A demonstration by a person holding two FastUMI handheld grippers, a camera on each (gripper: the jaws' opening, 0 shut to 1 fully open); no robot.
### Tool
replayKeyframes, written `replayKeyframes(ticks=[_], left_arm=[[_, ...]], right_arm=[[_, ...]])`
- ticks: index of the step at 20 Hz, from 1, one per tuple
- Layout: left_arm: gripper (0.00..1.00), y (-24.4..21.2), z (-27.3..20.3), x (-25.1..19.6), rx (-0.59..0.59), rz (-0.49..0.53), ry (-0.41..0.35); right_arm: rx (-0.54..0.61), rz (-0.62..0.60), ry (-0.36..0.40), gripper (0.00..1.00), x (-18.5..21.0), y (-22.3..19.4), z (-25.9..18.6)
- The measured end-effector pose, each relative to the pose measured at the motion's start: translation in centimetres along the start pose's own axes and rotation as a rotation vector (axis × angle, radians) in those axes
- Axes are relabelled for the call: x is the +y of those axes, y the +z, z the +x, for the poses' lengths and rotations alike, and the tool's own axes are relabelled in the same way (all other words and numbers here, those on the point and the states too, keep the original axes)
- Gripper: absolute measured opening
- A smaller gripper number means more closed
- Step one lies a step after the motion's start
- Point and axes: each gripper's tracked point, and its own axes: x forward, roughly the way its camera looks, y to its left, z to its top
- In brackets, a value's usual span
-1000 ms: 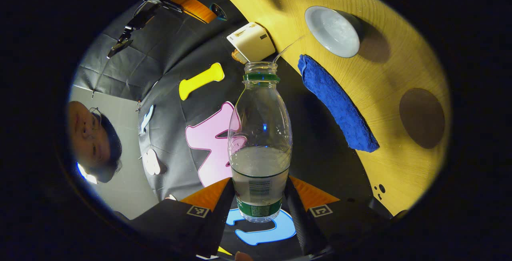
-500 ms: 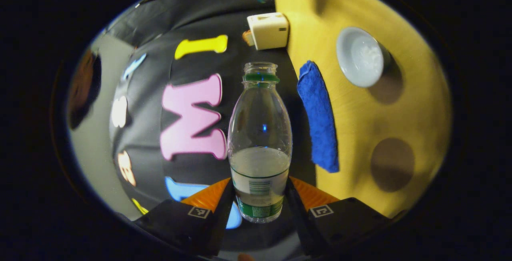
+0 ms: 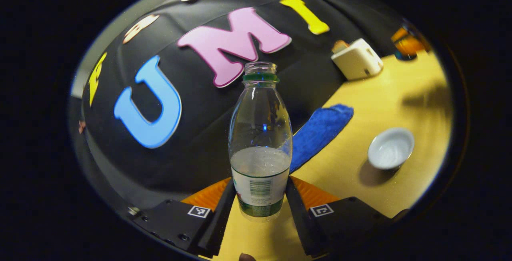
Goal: Open the teacup lid with one hand, grasp the water bottle and pour water into the teacup with the other hand; after pouring, place the water bottle on the coaster and then close the teacup lid.
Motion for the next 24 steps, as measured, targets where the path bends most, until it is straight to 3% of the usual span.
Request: replayKeyframes(ticks=[2, 3, 6, 8, 9, 11, 16, 18, 21, 24], left_arm=[[0.75, 0.4, -0.2, -1.0, -0.022, -0.168, -0.045], [0.75, 0.3, -0.2, -1.1, -0.029, -0.211, -0.047], [0.75, -0.5, 0.0, -1.3, -0.016, -0.273, -0.063], [0.75, -1.2, 0.2, -1.8, 0.0, -0.34, -0.074], [0.75, -1.4, 0.4, -2.1, 0.011, -0.379, -0.075], [0.76, -2.3, 0.8, -2.4, 0.034, -0.444, -0.065], [0.78, -4.6, 0.0, -2.3, 0.068, -0.525, -0.034], [0.8, -5.2, -0.1, -2.3, 0.084, -0.538, -0.023], [0.94, -5.3, -0.3, -2.4, 0.09, -0.552, -0.024], [0.94, -5.6, -0.7, -2.6, 0.1, -0.57, -0.03]], right_arm=[[-0.003, 0.001, 0.0, 0.31, 0.2, 0.1, 0.0], [-0.004, 0.001, 0.0, 0.36, 0.3, 0.2, 0.1], [-0.004, 0.003, 0.002, 0.26, 0.5, 0.1, 0.1], [-0.004, 0.004, 0.005, 0.31, 0.6, 0.2, 0.1], [-0.005, 0.004, 0.006, 0.26, 0.6, 0.2, 0.1], [-0.005, 0.003, 0.008, 0.36, 0.7, 0.3, 0.1], [-0.005, 0.002, 0.008, 0.36, 0.7, 0.3, 0.1], [-0.004, 0.002, 0.01, 0.3, 0.8, 0.3, 0.1], [-0.008, 0.007, 0.02, 0.29, 1.5, 0.4, 0.2], [-0.009, 0.018, 0.044, 0.26, 2.7, 0.6, 0.4]])
